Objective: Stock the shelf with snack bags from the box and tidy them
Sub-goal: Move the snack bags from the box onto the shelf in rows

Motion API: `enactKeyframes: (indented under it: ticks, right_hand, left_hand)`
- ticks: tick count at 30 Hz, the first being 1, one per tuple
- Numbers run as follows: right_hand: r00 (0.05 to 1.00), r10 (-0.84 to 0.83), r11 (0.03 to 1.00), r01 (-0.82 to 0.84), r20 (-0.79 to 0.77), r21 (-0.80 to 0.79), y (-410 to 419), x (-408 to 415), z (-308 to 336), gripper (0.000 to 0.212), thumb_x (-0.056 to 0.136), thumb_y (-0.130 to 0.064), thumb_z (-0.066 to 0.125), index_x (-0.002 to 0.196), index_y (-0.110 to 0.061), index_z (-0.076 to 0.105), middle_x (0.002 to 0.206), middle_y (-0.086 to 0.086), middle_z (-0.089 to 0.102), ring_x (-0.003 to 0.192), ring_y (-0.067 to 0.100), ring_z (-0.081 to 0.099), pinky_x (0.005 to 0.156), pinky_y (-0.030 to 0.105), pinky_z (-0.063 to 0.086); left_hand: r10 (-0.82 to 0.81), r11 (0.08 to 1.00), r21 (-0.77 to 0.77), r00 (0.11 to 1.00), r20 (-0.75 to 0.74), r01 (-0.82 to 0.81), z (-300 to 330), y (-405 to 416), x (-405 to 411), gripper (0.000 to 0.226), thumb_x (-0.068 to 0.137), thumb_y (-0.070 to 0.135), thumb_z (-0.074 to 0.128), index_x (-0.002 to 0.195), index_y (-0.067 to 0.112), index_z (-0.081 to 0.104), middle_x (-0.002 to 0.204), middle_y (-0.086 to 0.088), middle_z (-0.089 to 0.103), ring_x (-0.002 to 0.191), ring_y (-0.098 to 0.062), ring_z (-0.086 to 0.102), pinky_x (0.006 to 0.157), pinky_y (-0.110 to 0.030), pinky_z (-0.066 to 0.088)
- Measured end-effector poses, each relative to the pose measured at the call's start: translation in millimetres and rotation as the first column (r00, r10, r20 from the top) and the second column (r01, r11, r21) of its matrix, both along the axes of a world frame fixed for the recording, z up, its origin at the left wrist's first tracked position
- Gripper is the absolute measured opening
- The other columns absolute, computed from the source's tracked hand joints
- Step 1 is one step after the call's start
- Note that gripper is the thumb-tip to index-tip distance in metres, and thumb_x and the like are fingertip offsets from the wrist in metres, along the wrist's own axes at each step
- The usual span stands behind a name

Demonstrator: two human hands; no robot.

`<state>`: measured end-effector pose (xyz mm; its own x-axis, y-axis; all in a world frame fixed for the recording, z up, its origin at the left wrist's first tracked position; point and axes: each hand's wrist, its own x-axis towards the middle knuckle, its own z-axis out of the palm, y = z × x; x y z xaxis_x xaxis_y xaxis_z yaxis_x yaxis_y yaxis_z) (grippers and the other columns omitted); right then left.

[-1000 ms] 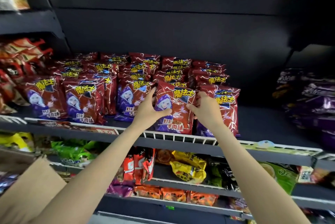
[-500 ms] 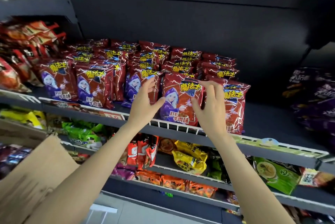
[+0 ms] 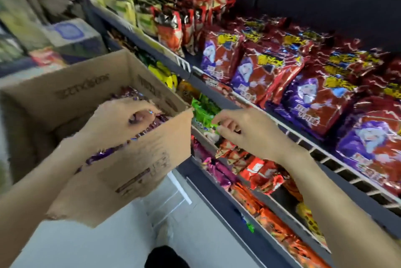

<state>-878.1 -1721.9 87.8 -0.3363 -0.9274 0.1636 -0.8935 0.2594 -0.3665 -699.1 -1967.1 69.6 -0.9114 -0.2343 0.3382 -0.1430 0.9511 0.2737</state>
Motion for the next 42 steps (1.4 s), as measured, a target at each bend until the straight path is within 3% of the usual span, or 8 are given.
enactKeyframes:
  ticks: [4,8,11,16,26,33,38,42]
  right_hand:
    - [0.987,0.136,0.988,-0.141,0.085,0.057,-111.6,3.9,-14.5,0.018,0.095,-0.031,0.051,0.107,-0.028,0.064,0.091,-0.01,0.068,0.082,0.008,0.063,0.071,0.039,0.053]
    - [0.983,0.146,0.986,-0.154,0.115,0.063,-228.1,8.9,-55.8,0.017,0.092,-0.029,0.053,0.104,-0.029,0.064,0.094,-0.008,0.069,0.087,0.013,0.064,0.074,0.04,0.053]
    - [0.984,0.161,0.978,-0.169,0.074,0.122,-303.7,15.6,-92.4,0.021,0.092,-0.03,0.054,0.11,-0.023,0.063,0.104,-0.004,0.067,0.101,0.018,0.061,0.079,0.036,0.051]
    - [0.951,0.292,0.88,-0.225,-0.105,0.418,-388.7,30.5,-160.3,0.045,0.09,-0.047,0.054,0.121,-0.015,0.053,0.118,0.008,0.061,0.115,0.028,0.053,0.092,0.039,0.041]
    - [0.894,0.404,0.624,-0.114,-0.194,0.773,-417.2,49.8,-250.8,0.102,0.075,-0.067,0.06,0.146,-0.009,0.017,0.131,0.015,0.051,0.121,0.032,0.048,0.103,0.043,0.033]
    - [0.952,0.301,0.844,-0.235,-0.062,0.482,-437.8,57.5,-247.9,0.089,0.084,-0.027,0.065,0.15,-0.02,0.006,0.132,0.015,0.048,0.12,0.03,0.048,0.101,0.04,0.036]
    - [0.99,0.143,0.815,-0.115,-0.005,0.568,-438.1,54.7,-262.7,0.104,0.081,-0.039,0.07,0.15,-0.009,-0.002,0.139,0.014,0.04,0.123,0.03,0.045,0.101,0.041,0.04]
    - [0.994,0.106,0.765,-0.075,-0.011,0.639,-434.4,62.2,-272.6,0.119,0.072,-0.056,0.072,0.147,-0.032,-0.018,0.13,0.019,0.047,0.108,0.033,0.056,0.093,0.042,0.044]
  left_hand:
    - [0.119,0.974,0.155,0.955,0.272,-0.165,-33.9,-100.4,47.1,0.023,0.076,0.046,0.059,0.096,0.058,0.056,0.086,0.016,0.068,0.076,-0.012,0.066,0.075,-0.03,0.051]
    - [0.261,0.949,0.112,0.932,0.25,-0.296,-80.9,-176.8,60.3,0.032,0.081,0.014,0.069,0.112,0.022,0.065,0.104,0.004,0.068,0.093,-0.017,0.065,0.08,-0.03,0.05]
    - [0.313,0.934,0.1,0.922,0.229,-0.342,-123.7,-218.3,55.8,0.037,0.08,0.012,0.067,0.116,0.019,0.063,0.108,0.002,0.065,0.1,-0.02,0.061,0.081,-0.031,0.049]
    - [0.344,0.9,0.076,0.807,0.48,-0.429,-195.8,-272.5,52.0,0.052,0.084,0.025,0.061,0.133,0.023,0.046,0.124,-0.003,0.054,0.113,-0.026,0.054,0.086,-0.04,0.049]
    - [0.261,0.927,0.041,0.72,0.642,-0.373,-284.3,-316.4,52.5,0.064,0.084,0.034,0.061,0.141,0.021,0.033,0.135,-0.011,0.046,0.123,-0.03,0.043,0.099,-0.042,0.039]
    - [0.201,0.932,0.036,0.596,0.777,-0.362,-306.7,-326.4,44.2,0.083,0.085,0.056,0.052,0.148,0.021,0.013,0.153,-0.012,0.02,0.14,-0.031,0.018,0.115,-0.042,0.011]
    - [0.213,0.954,-0.009,0.66,0.721,-0.298,-305.6,-328.5,45.3,0.089,0.077,0.06,0.059,0.146,0.016,0.023,0.139,-0.015,0.037,0.128,-0.032,0.034,0.111,-0.04,0.022]
    - [0.176,0.98,-0.05,0.718,0.674,-0.194,-288.8,-329.6,40.6,0.08,0.075,0.054,0.066,0.137,0.011,0.039,0.129,-0.012,0.044,0.117,-0.028,0.043,0.101,-0.037,0.033]
